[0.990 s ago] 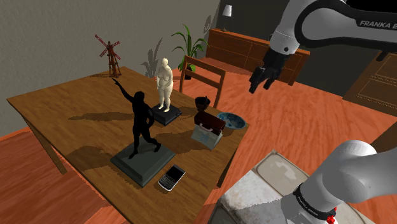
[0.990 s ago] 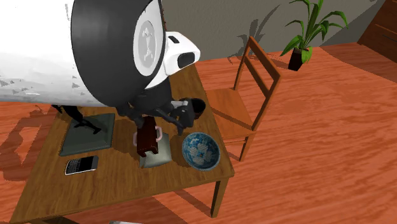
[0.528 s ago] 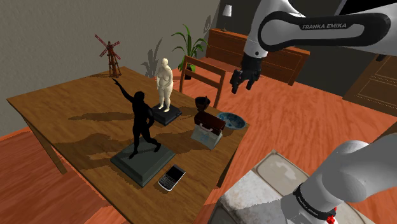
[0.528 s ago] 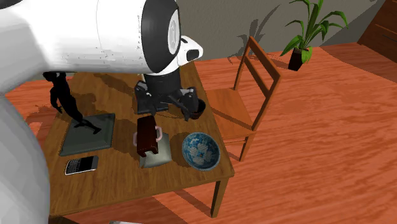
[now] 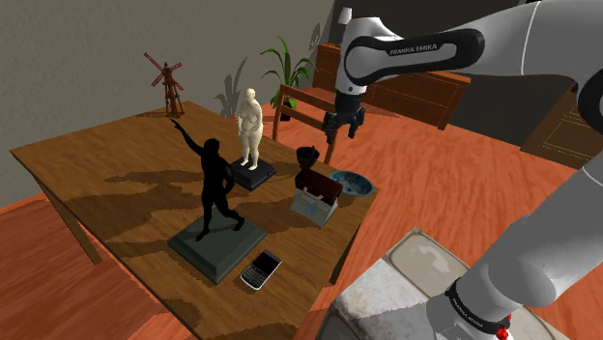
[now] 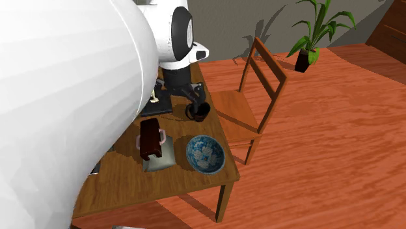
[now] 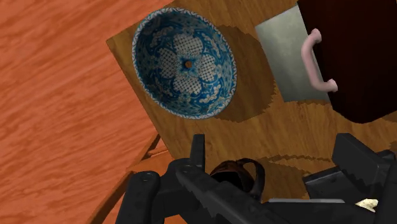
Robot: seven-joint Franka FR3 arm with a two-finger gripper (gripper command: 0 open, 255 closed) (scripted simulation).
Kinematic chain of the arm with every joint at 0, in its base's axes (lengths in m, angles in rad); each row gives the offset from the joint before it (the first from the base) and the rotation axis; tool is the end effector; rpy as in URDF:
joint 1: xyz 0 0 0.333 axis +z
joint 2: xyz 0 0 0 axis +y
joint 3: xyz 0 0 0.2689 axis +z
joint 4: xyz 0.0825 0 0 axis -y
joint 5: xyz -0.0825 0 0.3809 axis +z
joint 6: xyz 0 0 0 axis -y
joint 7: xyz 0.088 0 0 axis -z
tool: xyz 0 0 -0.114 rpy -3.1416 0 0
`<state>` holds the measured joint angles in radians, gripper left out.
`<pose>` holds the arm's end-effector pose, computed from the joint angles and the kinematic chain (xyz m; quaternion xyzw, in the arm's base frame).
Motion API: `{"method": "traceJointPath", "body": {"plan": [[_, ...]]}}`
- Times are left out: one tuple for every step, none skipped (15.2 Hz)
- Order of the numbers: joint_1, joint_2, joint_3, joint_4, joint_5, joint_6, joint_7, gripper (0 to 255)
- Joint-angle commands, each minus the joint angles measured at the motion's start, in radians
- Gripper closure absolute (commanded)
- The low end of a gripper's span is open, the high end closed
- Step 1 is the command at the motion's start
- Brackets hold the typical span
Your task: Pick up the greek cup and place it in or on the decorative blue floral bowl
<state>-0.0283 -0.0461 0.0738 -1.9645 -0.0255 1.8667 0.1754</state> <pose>0.5378 0.0227 0.4348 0.9977 -0.0609 -0.0242 0.0166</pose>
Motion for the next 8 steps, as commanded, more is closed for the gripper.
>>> {"method": "traceJointPath", "body": {"plan": [[0.0,0.108,0.002,0.092,-0.013,-0.006,0.01,0],[0.001,0.152,0.002,0.131,-0.018,-0.011,0.014,0],[0.002,0.198,0.002,0.172,-0.024,-0.017,0.017,0],[0.003,0.243,0.001,0.215,-0.029,-0.025,0.021,0],[0.004,0.289,0.0,0.259,-0.034,-0.034,0.024,0],[0.006,0.336,-0.001,0.306,-0.039,-0.044,0.027,0],[0.008,0.383,-0.003,0.355,-0.044,-0.056,0.029,0],[0.01,0.431,-0.005,0.406,-0.049,-0.07,0.031,0]]}}
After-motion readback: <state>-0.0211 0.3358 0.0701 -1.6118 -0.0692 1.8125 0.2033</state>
